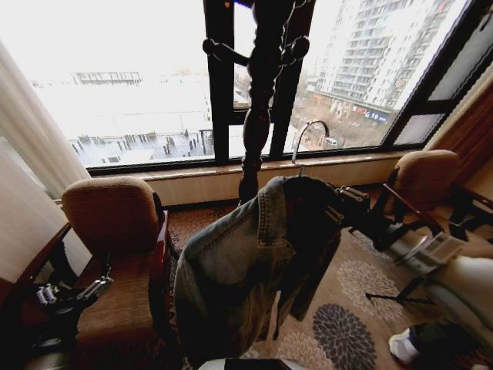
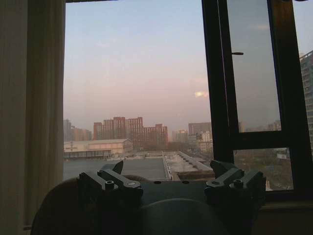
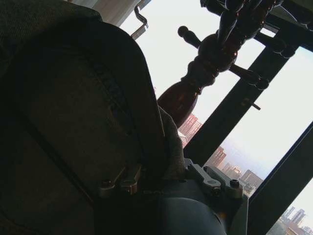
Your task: Pick up the clothes from the bed and hang them on the clothes hanger.
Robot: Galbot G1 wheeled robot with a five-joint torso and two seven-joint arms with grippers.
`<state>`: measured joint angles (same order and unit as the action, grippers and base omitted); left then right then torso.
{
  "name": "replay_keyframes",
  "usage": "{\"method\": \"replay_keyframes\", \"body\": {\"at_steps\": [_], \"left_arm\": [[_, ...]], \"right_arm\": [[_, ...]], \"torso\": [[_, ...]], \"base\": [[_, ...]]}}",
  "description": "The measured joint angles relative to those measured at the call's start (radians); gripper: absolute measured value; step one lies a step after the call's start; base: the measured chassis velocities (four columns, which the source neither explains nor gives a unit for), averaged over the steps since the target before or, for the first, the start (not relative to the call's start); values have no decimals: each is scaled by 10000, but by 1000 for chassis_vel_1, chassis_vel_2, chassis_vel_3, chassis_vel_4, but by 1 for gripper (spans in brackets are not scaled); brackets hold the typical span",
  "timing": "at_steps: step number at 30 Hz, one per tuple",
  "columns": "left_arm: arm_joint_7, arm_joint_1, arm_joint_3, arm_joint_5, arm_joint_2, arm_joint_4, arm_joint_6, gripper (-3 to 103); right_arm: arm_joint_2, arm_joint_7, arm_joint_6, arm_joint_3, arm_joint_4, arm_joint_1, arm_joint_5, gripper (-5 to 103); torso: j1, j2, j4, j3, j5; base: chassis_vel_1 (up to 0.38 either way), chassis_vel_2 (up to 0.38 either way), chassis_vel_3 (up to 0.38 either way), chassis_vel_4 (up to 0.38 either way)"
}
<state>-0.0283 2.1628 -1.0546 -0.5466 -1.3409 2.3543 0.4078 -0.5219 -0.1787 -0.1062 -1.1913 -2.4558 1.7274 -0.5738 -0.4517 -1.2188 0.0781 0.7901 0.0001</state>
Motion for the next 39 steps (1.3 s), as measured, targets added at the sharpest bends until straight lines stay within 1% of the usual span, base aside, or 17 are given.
{"method": "replay_keyframes", "body": {"at_steps": [3, 5, 6, 9, 11, 12, 13, 15, 18, 21, 24, 25, 26, 29, 31, 35, 39], "left_arm": [[0, 0, 0, 0, 0, 0, 0, 100], [0, 0, 0, 0, 0, 0, 0, 100], [0, 0, 0, 0, 0, 0, 0, 100], [0, 0, 0, 0, 0, 0, 0, 100], [0, 0, 0, 0, 0, 0, 0, 100], [0, 0, 0, 0, 0, 0, 0, 100], [-1, 0, 0, 0, 0, 0, 0, 100], [0, 0, 0, 0, 0, 0, 0, 100], [0, 0, 0, 0, 1, 0, 0, 100], [0, 0, 0, 0, 1, 0, 0, 100], [0, 0, 0, 0, 0, 0, 0, 100], [0, 0, 0, 0, 0, 0, 0, 100], [0, 0, 0, 0, 1, 0, 0, 100], [0, 0, 0, 0, 1, 0, 0, 100], [0, 0, 0, 0, 0, 0, 0, 100], [0, 0, 0, 0, 0, 0, 0, 100], [0, 0, 0, 0, 0, 0, 0, 100]], "right_arm": [[474, -87, 1, -141, 393, -233, -377, 28], [790, -114, 1, -40, 679, -608, -637, 28], [790, -114, 1, -40, 679, -608, -637, 28], [1281, -155, -13, 643, 1059, -1518, -880, 28], [1625, -161, -96, 1717, 1288, -2625, -1015, 28], [1625, -161, -96, 1717, 1288, -2625, -1015, 28], [1844, -142, -117, 2271, 1412, -3177, -1050, 28], [2234, -125, -100, 2980, 1617, -3765, -1067, 28], [2468, -204, 6, 3297, 1798, -3916, -970, 28], [2665, -363, 121, 3389, 1960, -3950, -901, 28], [3164, -542, 283, 3579, 2238, -4328, -1027, 28], [3164, -542, 283, 3579, 2238, -4328, -1027, 28], [3307, -601, 343, 3800, 2363, -4676, -1098, 28], [3544, -653, 424, 4758, 2661, -5858, -1347, 28], [3594, -653, 441, 4917, 2774, -6091, -1417, 28], [3671, -702, 506, 5057, 3011, -6317, -1526, 28], [3853, -896, 760, 5069, 3470, -6486, -1619, 28]], "torso": [[0, 0, 0, 0, 0], [0, 1, 0, 0, -1], [0, 1, 0, 0, -1], [-1, 0, 0, 1, -1], [0, 1, 0, 1, 3], [0, 1, 0, 1, 3], [0, 0, -5, 1, 0], [0, 0, -7, 1, -3], [-1, 1, 0, 2, -2], [-1, 1, 1, 2, 1], [0, 0, 1, 1, 0], [0, 0, 1, 1, 0], [-1, 0, 1, 1, 0], [0, 1, -2, 1, -1], [-1, 1, -4, 2, -3], [-1, 1, 0, 1, 0], [0, 1, 0, 0, 2]], "base": [[0, 0, 0, 0], [0, 0, 0, 0], [0, 0, 0, 0], [0, 0, 0, 0], [0, 0, 0, 0], [0, 0, 0, 0], [0, 0, 0, 0], [0, 0, 0, 0], [0, 0, 0, 0], [0, 0, 0, 0], [0, 0, 0, 0], [0, 0, 0, 0], [0, 0, 0, 0], [0, 0, 0, 0], [0, 0, 0, 0], [0, 0, 0, 0], [0, 0, 0, 0]]}}
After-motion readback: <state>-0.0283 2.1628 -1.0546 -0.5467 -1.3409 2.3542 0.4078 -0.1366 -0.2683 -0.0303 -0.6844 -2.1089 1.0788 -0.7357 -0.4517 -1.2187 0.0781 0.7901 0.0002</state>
